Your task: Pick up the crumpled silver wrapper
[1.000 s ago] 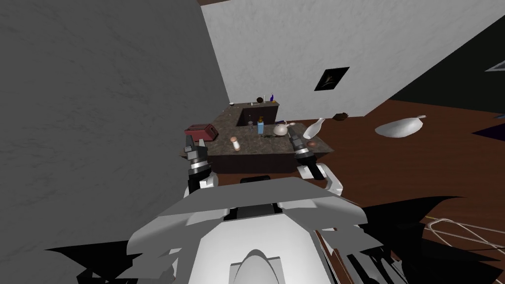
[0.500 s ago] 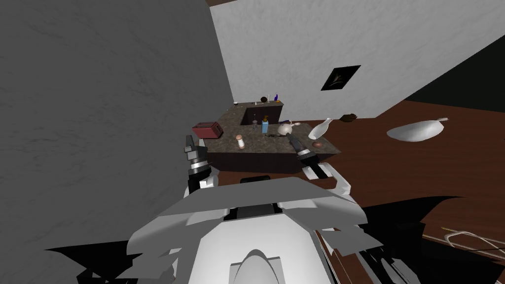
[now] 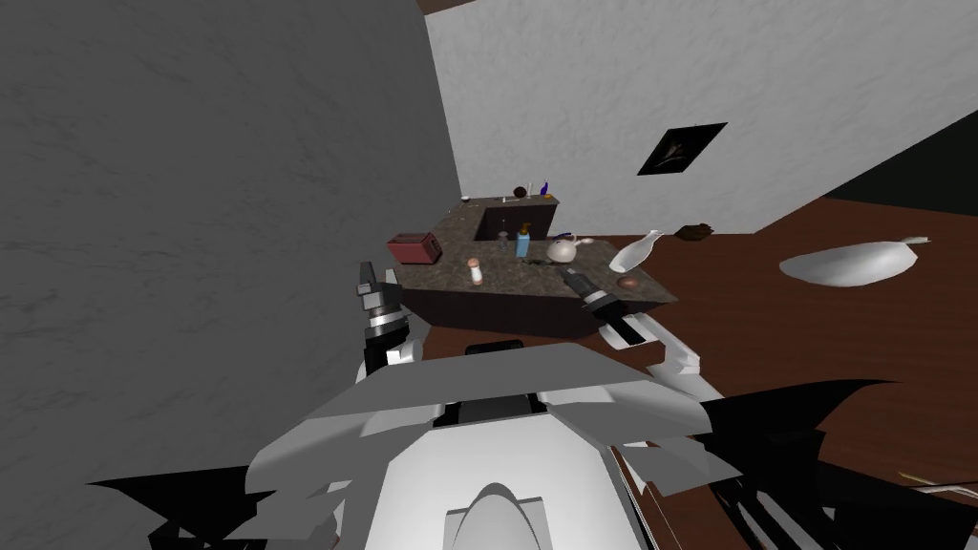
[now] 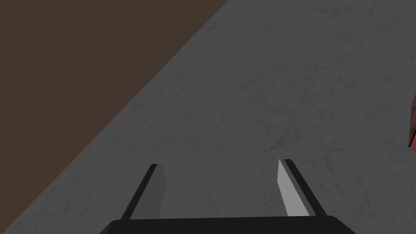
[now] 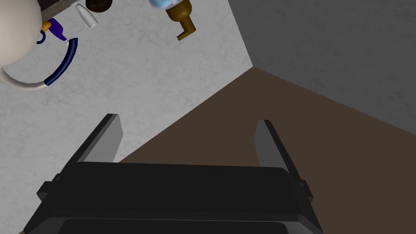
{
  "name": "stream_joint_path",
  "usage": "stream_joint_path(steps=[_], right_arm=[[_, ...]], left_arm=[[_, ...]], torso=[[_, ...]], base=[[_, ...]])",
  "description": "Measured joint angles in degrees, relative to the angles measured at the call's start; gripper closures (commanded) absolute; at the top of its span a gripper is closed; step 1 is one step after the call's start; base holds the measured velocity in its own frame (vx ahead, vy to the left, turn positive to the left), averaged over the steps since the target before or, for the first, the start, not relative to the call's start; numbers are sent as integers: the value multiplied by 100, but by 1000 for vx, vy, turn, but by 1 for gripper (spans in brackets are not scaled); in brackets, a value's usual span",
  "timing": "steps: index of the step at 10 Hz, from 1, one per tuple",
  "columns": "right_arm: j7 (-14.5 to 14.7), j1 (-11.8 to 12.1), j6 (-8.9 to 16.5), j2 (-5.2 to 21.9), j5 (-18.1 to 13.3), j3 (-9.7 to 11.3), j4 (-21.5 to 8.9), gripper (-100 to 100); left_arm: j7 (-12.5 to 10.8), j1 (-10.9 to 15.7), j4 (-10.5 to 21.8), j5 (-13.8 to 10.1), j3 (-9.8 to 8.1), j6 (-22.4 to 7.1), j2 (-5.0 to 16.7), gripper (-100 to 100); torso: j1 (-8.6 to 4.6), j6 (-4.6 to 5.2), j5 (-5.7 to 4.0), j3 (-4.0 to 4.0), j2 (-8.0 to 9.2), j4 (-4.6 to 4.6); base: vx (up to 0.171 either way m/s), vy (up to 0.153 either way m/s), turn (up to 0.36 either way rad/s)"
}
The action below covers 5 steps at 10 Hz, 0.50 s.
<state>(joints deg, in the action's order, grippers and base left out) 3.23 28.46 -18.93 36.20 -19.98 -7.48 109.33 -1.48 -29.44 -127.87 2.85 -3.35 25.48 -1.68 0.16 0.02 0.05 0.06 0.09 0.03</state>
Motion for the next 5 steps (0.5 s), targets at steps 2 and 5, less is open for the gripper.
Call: stream_joint_path(steps=[2,5], right_arm=[[50,-11,-5,262,-160,-8,-257,-100],[129,71,-100,769,-426,-91,-734,-100]], left_arm=[[0,0,0,0,0,0,0,0],[0,0,0,0,0,0,0,0]], torso=[[-2,0,0,-2,-3,-1],[2,0,1,-1,-1,0]], base=[[-13,50,92],[-13,65,128]])
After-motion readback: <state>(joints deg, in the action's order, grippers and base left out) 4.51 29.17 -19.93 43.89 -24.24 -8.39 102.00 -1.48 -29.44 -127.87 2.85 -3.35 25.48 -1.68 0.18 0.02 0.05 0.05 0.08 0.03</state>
